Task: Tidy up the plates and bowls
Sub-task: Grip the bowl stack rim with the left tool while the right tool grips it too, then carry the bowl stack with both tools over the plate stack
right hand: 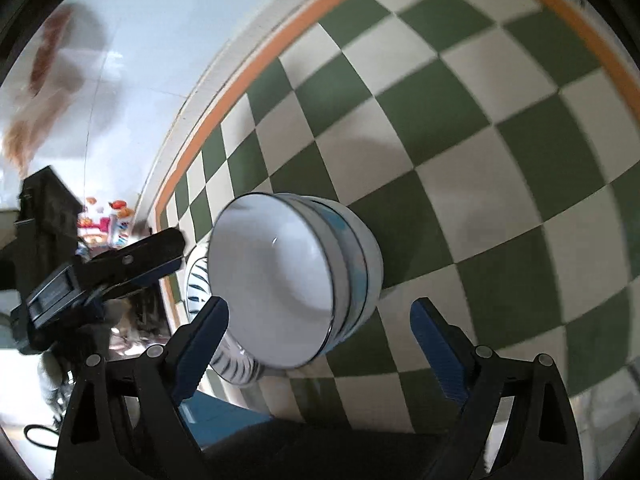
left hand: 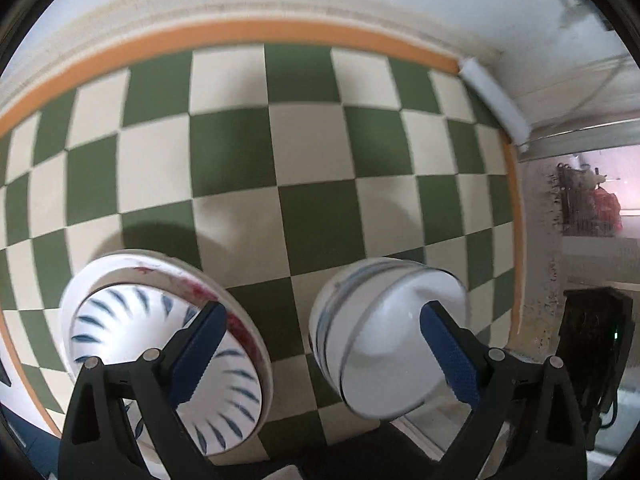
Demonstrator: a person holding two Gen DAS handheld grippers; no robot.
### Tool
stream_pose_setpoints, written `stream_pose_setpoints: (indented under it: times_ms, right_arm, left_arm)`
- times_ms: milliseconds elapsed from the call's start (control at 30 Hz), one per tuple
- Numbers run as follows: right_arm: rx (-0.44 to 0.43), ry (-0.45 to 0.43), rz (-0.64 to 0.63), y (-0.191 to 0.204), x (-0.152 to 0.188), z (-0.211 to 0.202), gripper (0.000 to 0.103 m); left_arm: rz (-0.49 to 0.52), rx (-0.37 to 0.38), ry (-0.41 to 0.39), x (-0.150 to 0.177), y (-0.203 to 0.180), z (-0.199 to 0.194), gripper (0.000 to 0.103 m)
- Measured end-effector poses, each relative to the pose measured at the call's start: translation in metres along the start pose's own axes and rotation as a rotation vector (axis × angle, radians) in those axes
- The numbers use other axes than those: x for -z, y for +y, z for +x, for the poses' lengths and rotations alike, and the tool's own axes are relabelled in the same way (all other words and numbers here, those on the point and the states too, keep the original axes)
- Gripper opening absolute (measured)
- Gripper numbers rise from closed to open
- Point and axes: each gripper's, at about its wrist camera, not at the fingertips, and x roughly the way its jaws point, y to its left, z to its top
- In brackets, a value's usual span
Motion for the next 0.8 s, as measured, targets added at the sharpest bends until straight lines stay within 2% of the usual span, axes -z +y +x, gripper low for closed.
stream_pose_setpoints:
  times_ms: [100, 267, 367, 467, 533, 567, 667, 800]
  right_arm:
    - [-0.034, 0.022, 0.016, -0.009, -0.004, 0.019, 0.094]
    - [-0.067, 0.041, 0.05, -0.021, -0.008, 0.043, 0.094]
    - [-0.088, 0.046, 0.072, -0.027, -0.01, 0.054, 0.093]
    - [-0.126, 0.074, 0.098, -0.033, -0.012, 0.068, 0.086]
    - [-0.13, 0.086, 0.103, -0.035, -0.011, 0.075, 0.081]
    - [-0.136, 0.09, 0.105, -0.036, -0.011, 0.078, 0.076]
    - [-0.16, 0.099, 0.126, -0.038, -0.009, 0.09, 0.058]
    - [-0.162, 0.067, 0.126, -0.037, -0.005, 0.093, 0.055]
  left_arm:
    - [-0.032, 0.022, 0.079, -0.01, 0.005, 0.027, 0.099]
    - [-0.022, 0.073, 0.147, -0.015, -0.001, 0.05, 0.098]
    - [-0.002, 0.087, 0.173, -0.015, -0.005, 0.061, 0.092]
    - [-0.002, 0.11, 0.196, -0.014, -0.005, 0.069, 0.082]
    - [-0.005, 0.133, 0.204, -0.013, -0.004, 0.072, 0.07]
    - [-0.008, 0.149, 0.209, -0.012, -0.004, 0.073, 0.066]
    - [0.008, 0.155, 0.192, -0.01, -0.008, 0.072, 0.063]
    - [0.027, 0.143, 0.154, -0.005, -0.008, 0.068, 0.062]
